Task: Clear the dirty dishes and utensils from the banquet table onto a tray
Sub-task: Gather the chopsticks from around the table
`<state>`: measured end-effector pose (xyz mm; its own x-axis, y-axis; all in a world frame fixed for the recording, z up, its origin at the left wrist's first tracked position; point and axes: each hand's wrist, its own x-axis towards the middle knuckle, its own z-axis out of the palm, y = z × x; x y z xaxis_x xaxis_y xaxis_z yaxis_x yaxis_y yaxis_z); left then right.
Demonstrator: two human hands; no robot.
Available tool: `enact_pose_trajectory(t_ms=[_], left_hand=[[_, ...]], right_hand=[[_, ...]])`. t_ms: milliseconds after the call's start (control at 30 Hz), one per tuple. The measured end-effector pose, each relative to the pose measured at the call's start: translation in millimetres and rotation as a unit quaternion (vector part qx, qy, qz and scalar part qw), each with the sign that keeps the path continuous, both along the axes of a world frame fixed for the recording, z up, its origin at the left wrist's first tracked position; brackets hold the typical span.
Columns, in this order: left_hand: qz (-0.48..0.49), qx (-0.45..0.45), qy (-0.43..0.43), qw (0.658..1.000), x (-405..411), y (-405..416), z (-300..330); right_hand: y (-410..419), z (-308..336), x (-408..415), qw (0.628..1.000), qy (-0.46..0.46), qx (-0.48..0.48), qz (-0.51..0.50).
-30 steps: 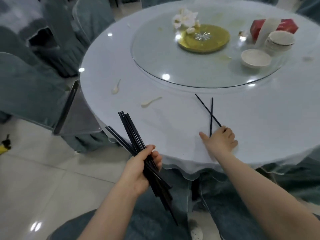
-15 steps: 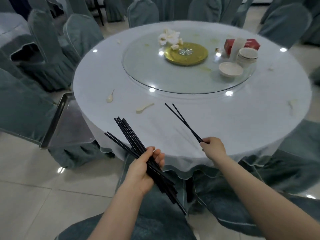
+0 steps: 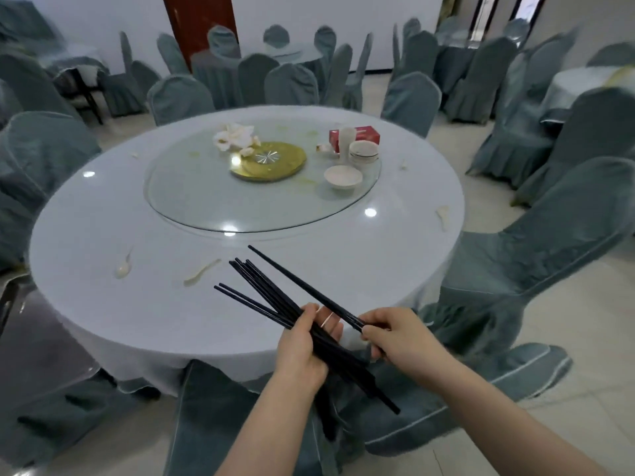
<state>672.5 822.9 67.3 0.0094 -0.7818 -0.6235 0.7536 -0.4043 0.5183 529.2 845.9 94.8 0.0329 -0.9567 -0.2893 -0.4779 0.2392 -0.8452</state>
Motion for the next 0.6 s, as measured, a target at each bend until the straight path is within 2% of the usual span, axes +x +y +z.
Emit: enact_pose_trajectory(t_ms=[167,367,600], left_hand=[[-0.013,-0.029,0.019,0.999,-90.4,-13.8,10.5],[-0.017,-0.042,0.043,0.998,-224.6,-30.9,19.8],[0.004,-0.028,0.034,0.999,-314.6,-54.6,18.3]], right_hand=[[-3.4,10.1,-79.7,0.996,0.072,-0.050,0.009],[-16.5,23.2,-207.8,0.986,0.135,-0.063,0.077],[-47.0,19.2,-297.5,0.996,0.043,-0.029,0.072]])
